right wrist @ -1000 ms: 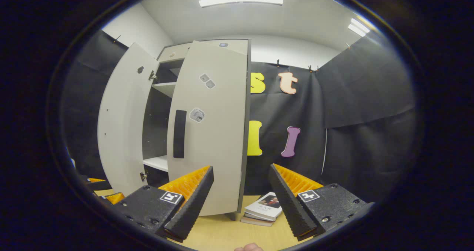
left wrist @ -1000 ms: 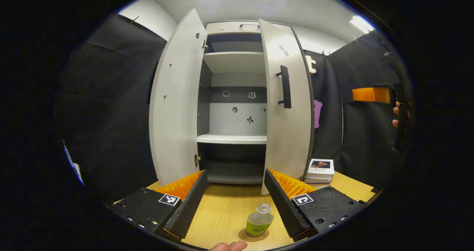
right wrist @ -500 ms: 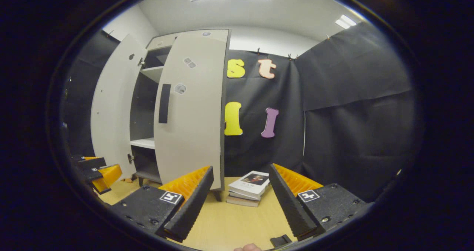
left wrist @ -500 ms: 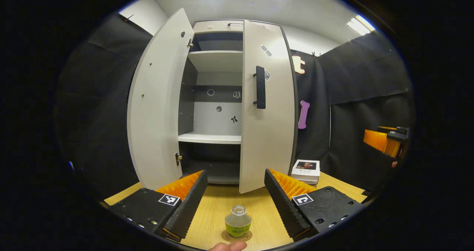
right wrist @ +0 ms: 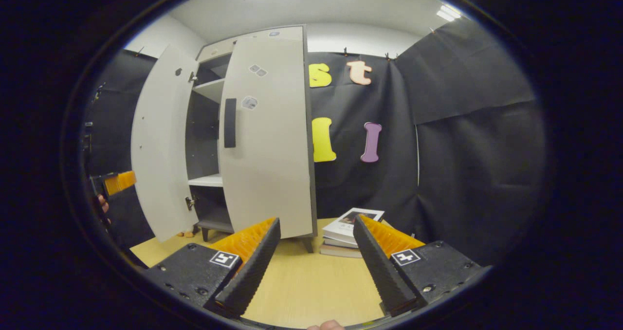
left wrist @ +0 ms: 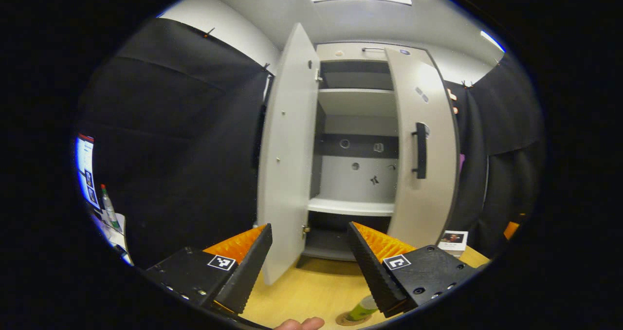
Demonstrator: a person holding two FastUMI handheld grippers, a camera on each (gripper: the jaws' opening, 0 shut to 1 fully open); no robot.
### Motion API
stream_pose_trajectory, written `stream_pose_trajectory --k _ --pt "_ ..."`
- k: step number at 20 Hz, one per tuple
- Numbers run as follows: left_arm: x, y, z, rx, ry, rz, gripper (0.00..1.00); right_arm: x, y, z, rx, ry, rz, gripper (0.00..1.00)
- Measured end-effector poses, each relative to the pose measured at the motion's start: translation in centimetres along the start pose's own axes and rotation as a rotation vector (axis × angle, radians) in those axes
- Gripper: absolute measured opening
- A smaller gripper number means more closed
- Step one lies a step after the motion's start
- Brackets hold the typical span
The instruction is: Grasp the bottle in the cabinet with the left hand and place it on the coaster, then close the right door with the right hand and the left door with the left hand.
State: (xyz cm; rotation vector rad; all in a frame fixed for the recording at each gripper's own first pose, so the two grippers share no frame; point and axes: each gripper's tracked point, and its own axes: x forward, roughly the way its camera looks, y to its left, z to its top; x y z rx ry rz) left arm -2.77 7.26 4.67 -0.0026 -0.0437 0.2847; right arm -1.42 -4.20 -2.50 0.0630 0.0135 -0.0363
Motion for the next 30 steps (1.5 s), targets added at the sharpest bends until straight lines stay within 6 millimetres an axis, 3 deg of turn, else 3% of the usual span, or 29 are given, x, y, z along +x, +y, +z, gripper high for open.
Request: stream_pose_trajectory --k 4,5,6,7,8,11,12,14,15,17,18,19,21,23,24,25,26,28,30 --pt "3.2 8.7 4.8 0.015 -0.085 0.200 0.94 0.0 -0.1 -0.6 -0.004 0.019 0.003 0.94" --pt "4.2 10.6 5.7 0.033 -0.096 0.252 0.99 0.0 -0.5 -0.7 -0.007 0.021 -0.008 0.94" --pt "5.5 12.1 6.4 0.038 -0.098 0.290 0.95 0.0 -0.7 -0.9 -0.005 0.023 -0.013 0.99" --pt "6.9 12.8 6.9 0.032 -0.100 0.300 0.95 0.1 -0.8 -0.9 0.000 0.027 -0.013 0.94" --pt "8.4 13.6 7.5 0.019 -0.102 0.294 0.94 0.2 -1.1 -0.8 0.005 0.030 -0.014 0.99" --pt "11.9 13.4 8.6 0.024 -0.103 0.260 0.95 0.4 -2.2 -0.3 0.012 0.016 -0.048 0.94" --pt "12.4 13.3 9.0 0.035 -0.108 0.260 0.95 0.5 -2.6 -0.2 0.013 0.013 -0.058 0.99" --pt "13.3 13.1 9.6 0.054 -0.121 0.261 0.95 0.8 -3.2 0.0 0.020 0.009 -0.068 0.94" --pt "13.4 12.9 9.9 0.065 -0.128 0.264 0.95 0.8 -3.4 -0.1 0.030 0.010 -0.072 0.99" --pt "13.7 12.6 10.3 0.085 -0.148 0.264 0.95 0.9 -3.9 0.0 0.052 0.009 -0.075 0.99" --pt "13.8 12.6 10.2 0.095 -0.153 0.268 0.89 0.9 -4.2 0.0 0.058 0.007 -0.080 0.99" --pt "13.9 12.5 9.8 0.102 -0.143 0.268 0.95 0.8 -4.5 0.2 0.059 0.005 -0.085 0.99" --pt "14.2 11.9 8.4 0.091 -0.101 0.248 0.95 0.7 -5.1 0.2 0.053 -0.002 -0.096 0.94" --pt "14.3 11.8 8.6 0.073 -0.116 0.254 0.91 0.6 -5.7 0.2 0.050 -0.007 -0.104 0.94" --pt "14.3 11.5 8.6 0.061 -0.112 0.253 0.92 0.5 -5.7 0.3 0.052 -0.007 -0.103 0.94" --pt "13.8 11.3 8.5 0.060 -0.107 0.255 0.99 0.6 -5.7 0.3 0.055 -0.006 -0.099 0.99" --pt "13.7 11.1 8.4 0.069 -0.107 0.254 0.93 0.5 -5.7 0.4 0.058 -0.006 -0.094 0.94" --pt "13.5 10.0 8.5 0.102 -0.105 0.233 0.93 0.6 -5.5 0.6 0.063 -0.009 -0.081 0.99" --pt "13.3 9.1 8.7 0.127 -0.107 0.208 0.92 0.4 -5.2 0.9 0.062 -0.019 -0.071 0.94"
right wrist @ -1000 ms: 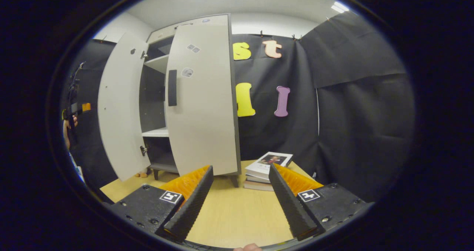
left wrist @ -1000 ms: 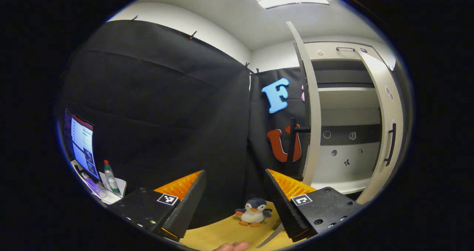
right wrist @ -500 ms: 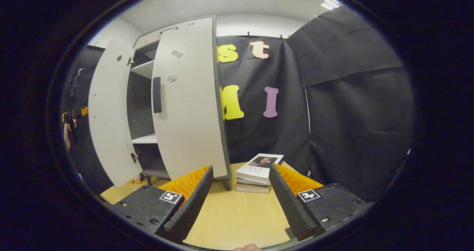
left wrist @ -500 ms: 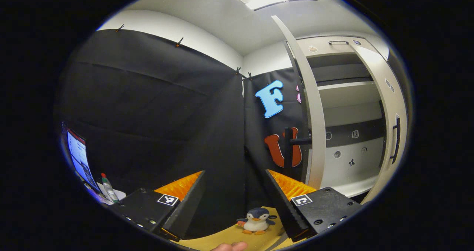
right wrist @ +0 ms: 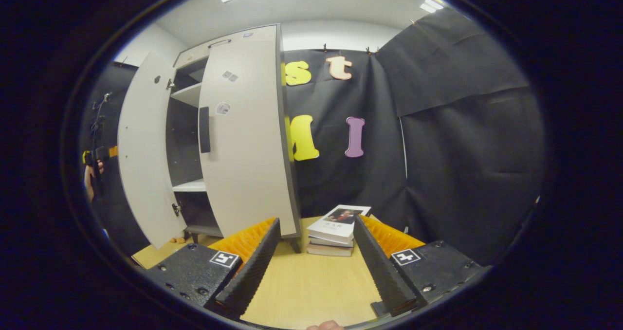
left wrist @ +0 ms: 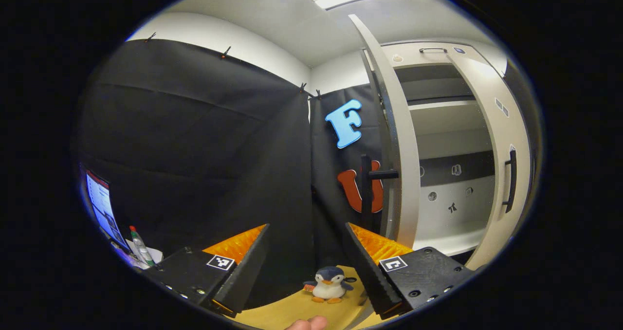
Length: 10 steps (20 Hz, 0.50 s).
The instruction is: Grasp the bottle in the cabinet with the left hand and place it on the coaster, then close the right door with the right hand and the left door with the left hand.
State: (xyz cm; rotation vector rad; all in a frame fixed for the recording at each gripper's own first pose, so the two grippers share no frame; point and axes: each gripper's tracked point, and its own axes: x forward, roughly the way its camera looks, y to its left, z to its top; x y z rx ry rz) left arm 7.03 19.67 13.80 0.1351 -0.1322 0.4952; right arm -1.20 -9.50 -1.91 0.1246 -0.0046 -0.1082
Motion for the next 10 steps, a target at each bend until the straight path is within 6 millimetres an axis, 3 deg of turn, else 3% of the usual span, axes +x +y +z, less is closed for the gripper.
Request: stream_pose_trajectory --k 1,2,3,6,9,10 --pt "-0.4 -0.7 0.2 0.007 -0.003 -0.017 0.92 -0.1 0.1 0.2 -0.004 -0.004 0.004 0.99" --pt "-0.9 -1.5 0.3 0.004 -0.002 -0.034 0.92 -0.2 0.1 0.2 -0.011 -0.003 0.003 0.94" --pt "-1.2 -2.1 0.3 -0.002 -0.001 -0.054 0.92 -0.3 -0.1 0.1 -0.014 -0.002 0.000 0.99" --pt "-2.0 -4.6 0.5 -0.016 0.002 -0.120 0.92 -1.0 -0.2 0.0 -0.003 0.006 -0.004 0.94" --pt "-2.6 -7.0 0.6 -0.043 0.009 -0.189 0.92 -1.7 -0.5 0.3 -0.002 -0.003 -0.015 0.99" --pt "-2.7 -8.0 0.7 -0.053 0.013 -0.222 0.92 -1.9 -0.7 0.6 -0.006 -0.010 -0.023 0.94"
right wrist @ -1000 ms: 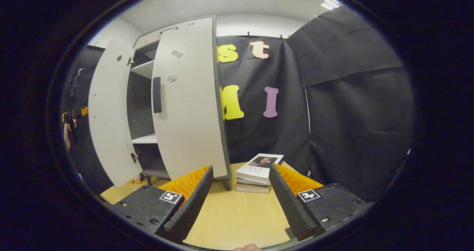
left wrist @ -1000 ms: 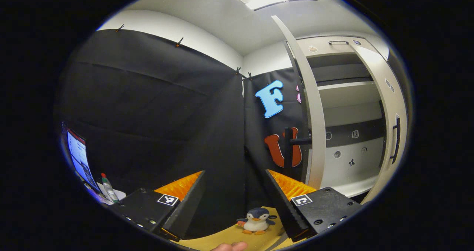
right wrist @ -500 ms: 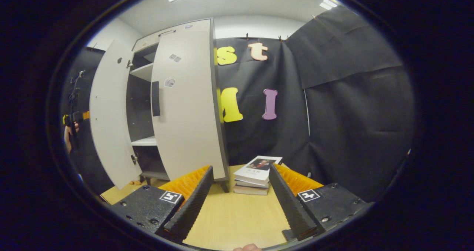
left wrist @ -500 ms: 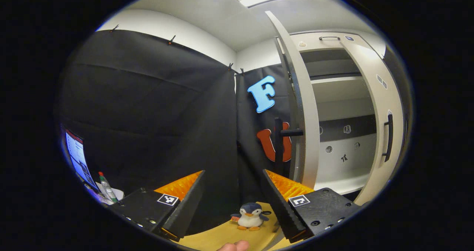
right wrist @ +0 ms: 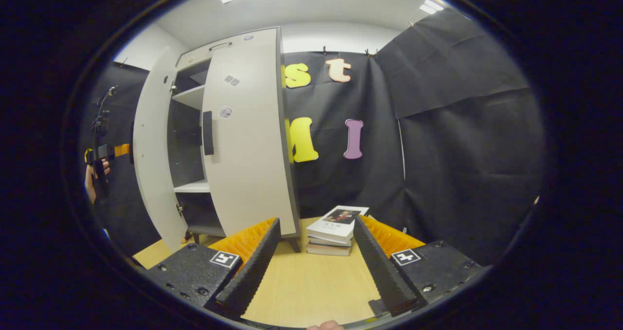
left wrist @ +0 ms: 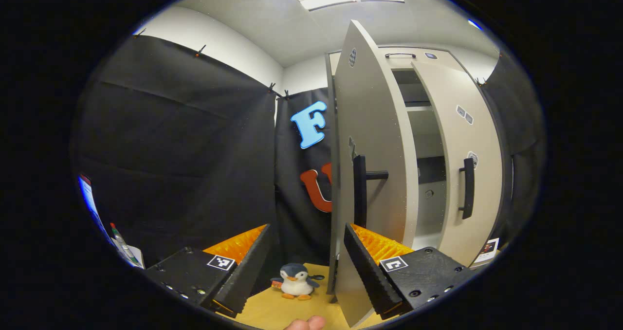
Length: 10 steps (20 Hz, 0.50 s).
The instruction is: Grasp the bottle in the cabinet with the left hand and place it on the coaster, then close the right door with the right hand and the left door with the left hand.
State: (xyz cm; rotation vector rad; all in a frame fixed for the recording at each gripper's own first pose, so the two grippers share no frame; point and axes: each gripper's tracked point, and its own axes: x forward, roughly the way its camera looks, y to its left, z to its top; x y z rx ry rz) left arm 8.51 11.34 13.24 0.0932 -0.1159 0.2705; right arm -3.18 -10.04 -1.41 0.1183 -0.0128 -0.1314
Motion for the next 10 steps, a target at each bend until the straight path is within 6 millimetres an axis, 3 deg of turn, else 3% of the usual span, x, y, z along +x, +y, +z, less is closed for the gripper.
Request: stream_pose_trajectory --k 1,2,3,4,5,6,9,10 --pt "0.0 -1.2 -0.1 -0.012 0.006 -0.047 0.92 -0.1 -0.2 0.2 -0.002 -0.004 -0.007 0.98" --pt "-0.1 -2.9 -0.2 -0.027 0.020 -0.110 0.93 0.0 -0.2 0.2 -0.004 -0.004 -0.012 0.98" --pt "-0.2 -4.6 -0.4 -0.043 0.033 -0.181 0.99 -0.1 -0.2 0.2 -0.003 -0.004 -0.015 0.98" --pt "-0.2 -5.8 -0.4 -0.057 0.041 -0.225 0.99 -0.3 -0.2 0.4 -0.003 -0.005 -0.017 0.94" --pt "-0.3 -6.2 -0.3 -0.067 0.041 -0.242 0.95 -0.5 -0.3 0.6 -0.005 -0.010 -0.020 0.94" --pt "-0.6 -6.3 0.0 -0.065 0.035 -0.245 0.95 -0.7 -0.3 0.8 -0.009 -0.013 -0.025 0.98" --pt "-0.8 -6.8 0.4 -0.053 0.010 -0.243 0.99 -1.1 -0.2 1.1 -0.018 -0.021 -0.036 0.98" --pt "-1.0 -7.2 0.5 -0.056 0.009 -0.251 0.95 -1.1 -0.1 1.2 -0.016 -0.023 -0.035 0.99"
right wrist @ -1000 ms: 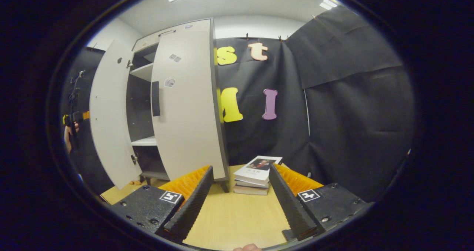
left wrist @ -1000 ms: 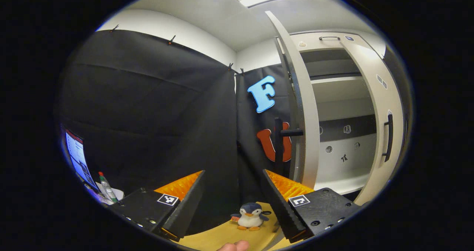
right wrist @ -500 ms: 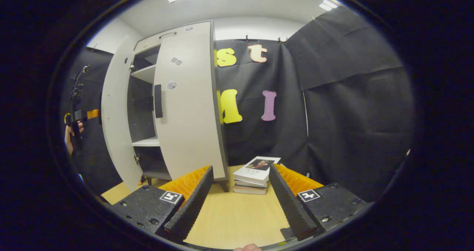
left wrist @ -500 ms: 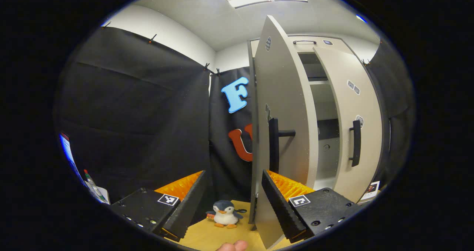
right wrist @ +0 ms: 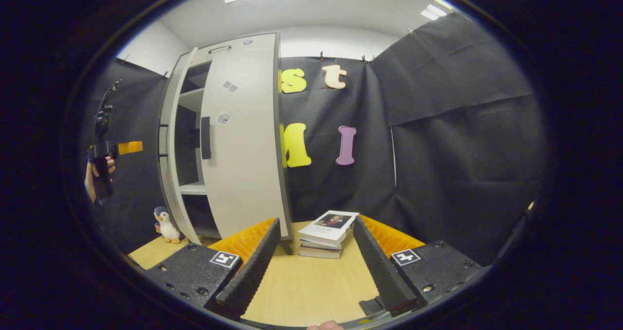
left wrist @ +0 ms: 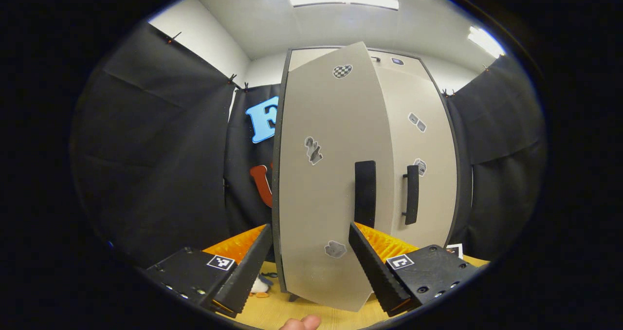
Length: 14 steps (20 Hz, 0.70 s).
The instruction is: Grasp the bottle in the cabinet with the left hand and place it on the coaster, then close the right door with the right hand and the left door with the left hand.
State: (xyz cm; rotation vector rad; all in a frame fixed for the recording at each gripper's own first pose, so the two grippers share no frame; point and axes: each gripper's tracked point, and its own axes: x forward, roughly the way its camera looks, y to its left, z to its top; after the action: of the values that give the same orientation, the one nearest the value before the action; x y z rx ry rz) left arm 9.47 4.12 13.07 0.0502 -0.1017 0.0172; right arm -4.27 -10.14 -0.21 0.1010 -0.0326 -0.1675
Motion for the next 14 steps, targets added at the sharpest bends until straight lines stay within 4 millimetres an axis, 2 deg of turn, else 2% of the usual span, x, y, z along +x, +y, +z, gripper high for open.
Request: stream_pose_trajectory --k 2,6,8,10,11,12,13,14 --pt "-0.4 -0.7 0.0 -0.009 -0.004 -0.011 0.99 0.0 0.2 0.1 0.002 0.000 0.005 0.99" --pt "-1.9 -2.6 0.0 -0.032 -0.026 -0.022 0.97 -0.5 0.8 0.5 0.003 0.004 0.039 0.99" --pt "-3.0 -3.6 -0.2 -0.034 -0.034 -0.025 0.96 -0.5 1.9 0.7 0.008 0.010 0.080 0.99" --pt "-4.1 -4.9 -1.3 -0.050 -0.025 -0.024 0.99 0.2 3.8 0.9 0.009 0.007 0.116 0.99" --pt "-5.0 -5.7 -2.2 -0.057 -0.020 -0.025 0.99 0.4 4.1 1.0 0.003 0.003 0.128 0.99" --pt "-5.9 -6.2 -2.9 -0.060 -0.014 -0.019 0.99 0.6 4.4 1.0 -0.007 -0.001 0.138 0.94" --pt "-6.7 -6.7 -4.0 -0.067 -0.001 -0.010 0.95 0.7 4.5 1.0 -0.016 -0.003 0.140 0.98" --pt "-7.5 -7.6 -5.3 -0.080 0.016 -0.010 0.95 0.9 4.7 0.8 -0.020 -0.003 0.142 0.99"
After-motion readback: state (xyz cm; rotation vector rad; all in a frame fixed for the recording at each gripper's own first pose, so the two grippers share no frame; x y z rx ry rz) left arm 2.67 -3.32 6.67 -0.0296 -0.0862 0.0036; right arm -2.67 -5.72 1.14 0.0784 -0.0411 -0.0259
